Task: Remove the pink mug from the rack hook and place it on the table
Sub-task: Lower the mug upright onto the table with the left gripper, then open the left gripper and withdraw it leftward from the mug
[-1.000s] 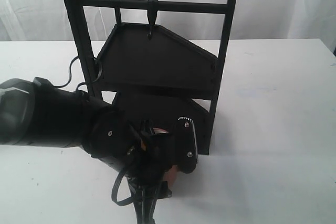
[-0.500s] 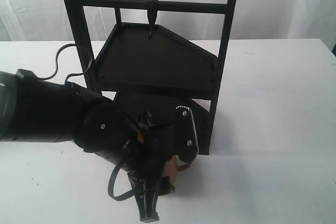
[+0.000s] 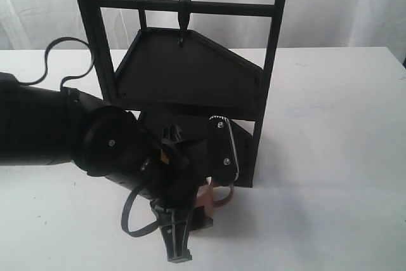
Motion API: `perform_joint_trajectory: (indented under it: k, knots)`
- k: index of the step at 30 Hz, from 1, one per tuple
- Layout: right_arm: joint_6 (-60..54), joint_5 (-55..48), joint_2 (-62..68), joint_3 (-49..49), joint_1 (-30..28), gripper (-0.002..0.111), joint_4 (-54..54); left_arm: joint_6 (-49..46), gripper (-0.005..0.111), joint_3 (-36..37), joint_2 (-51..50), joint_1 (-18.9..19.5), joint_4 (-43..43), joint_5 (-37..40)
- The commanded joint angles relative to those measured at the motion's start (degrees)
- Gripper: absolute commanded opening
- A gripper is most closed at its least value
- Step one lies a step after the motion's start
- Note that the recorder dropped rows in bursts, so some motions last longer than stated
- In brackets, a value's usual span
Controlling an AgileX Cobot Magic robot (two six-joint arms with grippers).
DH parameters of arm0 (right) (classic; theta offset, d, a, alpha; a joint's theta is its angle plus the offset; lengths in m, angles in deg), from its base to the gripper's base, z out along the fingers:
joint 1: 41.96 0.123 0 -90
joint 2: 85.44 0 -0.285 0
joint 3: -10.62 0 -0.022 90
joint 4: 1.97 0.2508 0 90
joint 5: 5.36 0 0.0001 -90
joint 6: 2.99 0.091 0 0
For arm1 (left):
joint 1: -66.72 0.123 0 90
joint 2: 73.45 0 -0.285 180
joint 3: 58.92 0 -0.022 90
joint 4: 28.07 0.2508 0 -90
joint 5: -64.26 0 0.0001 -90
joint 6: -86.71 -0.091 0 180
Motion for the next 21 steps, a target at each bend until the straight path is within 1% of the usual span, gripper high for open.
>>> perform_joint_trajectory:
  k: [1, 8, 17, 21]
  knots:
    - [0.07, 0.16, -0.36, 0.28, -0.34, 0.0, -0.19, 0.93, 0.07, 0.35, 2.5, 0.04, -0.46, 1.2]
    - [0.07, 0.16, -0.36, 0.28, -0.34, 0.0, -0.19, 0.93, 0.071, 0.35, 5.56, 0.04, -0.21, 2.1]
    - [0.07, 0.16, -0.36, 0.28, -0.34, 0.0, -0.19, 3.06, 0.071, 0.35, 9.34, 0.04, 1.69, 7.58]
    - [0.07, 0.16, -0.36, 0.28, -0.34, 0.0, -0.19, 3.31, 0.075, 0.35, 11.38, 0.04, 2.39, 10.06]
